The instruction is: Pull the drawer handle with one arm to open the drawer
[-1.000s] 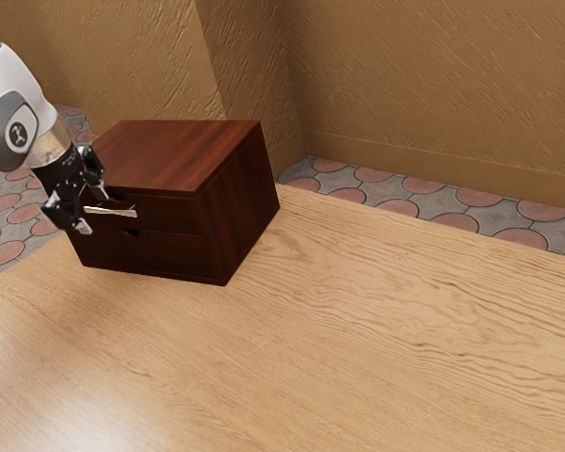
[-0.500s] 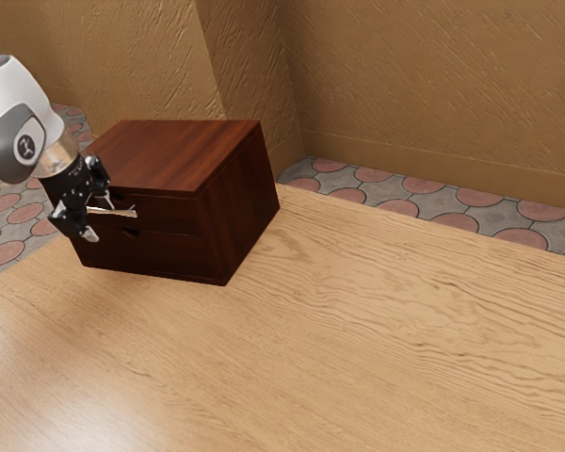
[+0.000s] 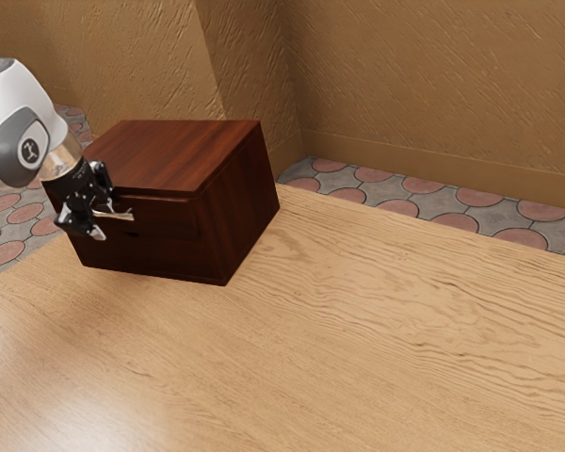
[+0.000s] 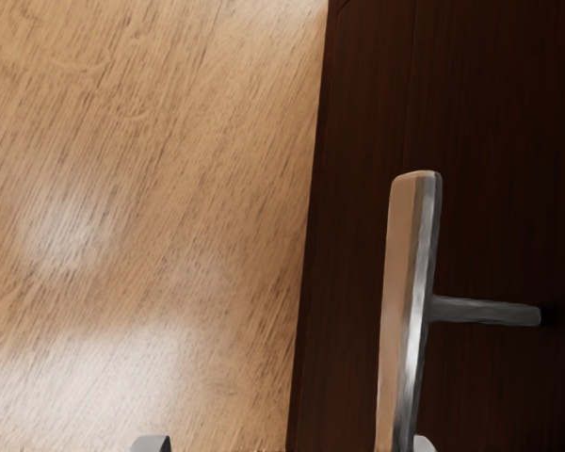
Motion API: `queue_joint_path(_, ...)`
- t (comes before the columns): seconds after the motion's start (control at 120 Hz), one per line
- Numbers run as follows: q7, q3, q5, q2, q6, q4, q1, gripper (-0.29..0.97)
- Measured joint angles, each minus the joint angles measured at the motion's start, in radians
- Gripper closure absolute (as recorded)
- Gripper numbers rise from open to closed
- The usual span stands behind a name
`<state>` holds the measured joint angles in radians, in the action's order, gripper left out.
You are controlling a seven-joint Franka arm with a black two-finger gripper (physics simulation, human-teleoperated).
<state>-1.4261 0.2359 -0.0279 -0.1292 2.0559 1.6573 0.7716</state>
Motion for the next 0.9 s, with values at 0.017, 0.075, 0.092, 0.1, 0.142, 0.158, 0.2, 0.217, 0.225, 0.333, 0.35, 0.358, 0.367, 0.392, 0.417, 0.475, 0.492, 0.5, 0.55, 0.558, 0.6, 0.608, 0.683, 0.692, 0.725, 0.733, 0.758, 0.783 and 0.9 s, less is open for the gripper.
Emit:
queue_joint_path(0.017, 0.000, 0.000, 0.000, 0.002, 0.000, 0.001, 0.000, 0.43)
queue_joint_path(0.075, 0.001, -0.001, 0.001, 0.012, 0.001, 0.014, -0.001, 0.45)
queue_joint_path(0.092, 0.001, -0.001, 0.001, 0.015, 0.001, 0.018, -0.001, 0.45)
queue_joint_path(0.1, 0.001, -0.001, 0.002, 0.017, 0.001, 0.020, -0.001, 0.45)
queue_joint_path(0.142, 0.001, -0.001, 0.002, 0.024, 0.002, 0.027, 0.000, 0.46)
queue_joint_path(0.158, 0.002, 0.000, 0.002, 0.026, 0.002, 0.030, 0.000, 0.47)
queue_joint_path(0.2, 0.002, 0.000, 0.003, 0.030, 0.002, 0.035, -0.001, 0.48)
queue_joint_path(0.217, 0.002, 0.000, 0.003, 0.032, 0.002, 0.036, -0.001, 0.48)
queue_joint_path(0.225, 0.002, 0.000, 0.003, 0.033, 0.003, 0.037, -0.001, 0.48)
queue_joint_path(0.333, 0.003, -0.001, 0.004, 0.054, 0.007, 0.063, 0.000, 0.50)
queue_joint_path(0.35, 0.003, 0.000, 0.004, 0.056, 0.008, 0.066, 0.000, 0.50)
queue_joint_path(0.358, 0.003, 0.000, 0.005, 0.057, 0.008, 0.067, 0.000, 0.50)
queue_joint_path(0.367, 0.003, 0.000, 0.005, 0.059, 0.009, 0.068, 0.000, 0.50)
queue_joint_path(0.392, 0.003, 0.000, 0.005, 0.063, 0.010, 0.073, 0.000, 0.51)
queue_joint_path(0.417, 0.003, 0.000, 0.005, 0.068, 0.011, 0.078, 0.000, 0.51)
queue_joint_path(0.475, 0.004, 0.000, 0.005, 0.078, 0.012, 0.088, -0.001, 0.51)
queue_joint_path(0.492, 0.004, -0.001, 0.005, 0.079, 0.013, 0.090, -0.001, 0.51)
queue_joint_path(0.5, 0.004, -0.001, 0.005, 0.080, 0.013, 0.091, -0.001, 0.51)
queue_joint_path(0.55, 0.004, -0.001, 0.005, 0.085, 0.014, 0.096, -0.002, 0.52)
queue_joint_path(0.558, 0.004, -0.001, 0.005, 0.086, 0.014, 0.097, -0.002, 0.52)
queue_joint_path(0.6, 0.004, -0.001, 0.005, 0.088, 0.015, 0.100, -0.001, 0.52)
queue_joint_path(0.608, 0.004, -0.001, 0.005, 0.088, 0.015, 0.101, -0.001, 0.52)
queue_joint_path(0.683, 0.004, -0.001, 0.006, 0.094, 0.017, 0.110, 0.001, 0.53)
queue_joint_path(0.692, 0.004, -0.001, 0.006, 0.094, 0.018, 0.112, 0.001, 0.53)
queue_joint_path(0.725, 0.005, 0.000, 0.006, 0.098, 0.019, 0.118, 0.002, 0.53)
queue_joint_path(0.733, 0.005, 0.000, 0.006, 0.099, 0.020, 0.120, 0.002, 0.53)
queue_joint_path(0.758, 0.005, 0.000, 0.006, 0.101, 0.021, 0.124, 0.003, 0.54)
queue_joint_path(0.783, 0.005, 0.000, 0.007, 0.103, 0.024, 0.127, 0.004, 0.54)
queue_joint_path(0.9, 0.005, -0.001, 0.007, 0.116, 0.035, 0.147, 0.005, 0.55)
